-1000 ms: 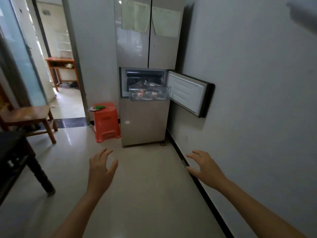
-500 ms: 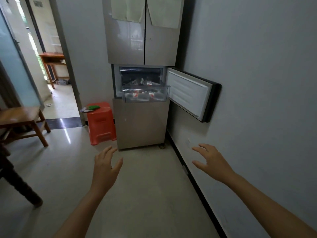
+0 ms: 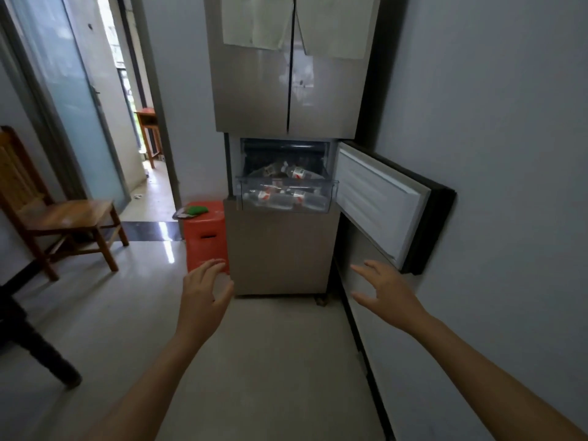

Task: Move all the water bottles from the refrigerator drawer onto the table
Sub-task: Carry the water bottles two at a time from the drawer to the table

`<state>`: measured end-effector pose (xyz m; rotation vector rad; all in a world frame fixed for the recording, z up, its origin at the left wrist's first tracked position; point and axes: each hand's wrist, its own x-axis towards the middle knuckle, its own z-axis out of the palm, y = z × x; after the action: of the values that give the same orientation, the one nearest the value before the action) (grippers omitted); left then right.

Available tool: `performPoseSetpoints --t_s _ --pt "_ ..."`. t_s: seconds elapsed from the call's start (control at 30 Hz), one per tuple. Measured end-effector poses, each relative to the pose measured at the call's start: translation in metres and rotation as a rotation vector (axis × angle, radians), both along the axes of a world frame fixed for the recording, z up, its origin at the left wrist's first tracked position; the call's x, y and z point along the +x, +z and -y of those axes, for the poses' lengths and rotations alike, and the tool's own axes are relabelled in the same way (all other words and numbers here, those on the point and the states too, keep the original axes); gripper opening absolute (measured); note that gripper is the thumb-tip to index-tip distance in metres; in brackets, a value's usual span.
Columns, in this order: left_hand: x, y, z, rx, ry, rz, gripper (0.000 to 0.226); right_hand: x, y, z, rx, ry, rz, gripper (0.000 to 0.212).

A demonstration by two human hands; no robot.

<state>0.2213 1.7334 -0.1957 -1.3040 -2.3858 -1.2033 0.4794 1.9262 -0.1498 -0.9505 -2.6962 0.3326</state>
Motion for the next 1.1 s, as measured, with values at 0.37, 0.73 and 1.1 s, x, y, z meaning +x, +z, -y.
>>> performPoseSetpoints --t_s 0.37,0.73,1.1 --pt "-0.058 -0.032 -0.064 -0.088 0.199 0.042 0.049 -0.093 -0.045 -0.105 -0.081 0.11 0.083 0.057" --pt "-0.201 -0.048 -0.213 -0.04 0.154 0.114 0.043 -0.221 -0.041 -0.241 -0.077 0.095 0.192 0.057" --pt "-0.265 -0.077 -0.309 -0.101 0.117 0.198 0.041 -0.293 -0.059 -0.337 -0.2 0.047 0.152 0.055"
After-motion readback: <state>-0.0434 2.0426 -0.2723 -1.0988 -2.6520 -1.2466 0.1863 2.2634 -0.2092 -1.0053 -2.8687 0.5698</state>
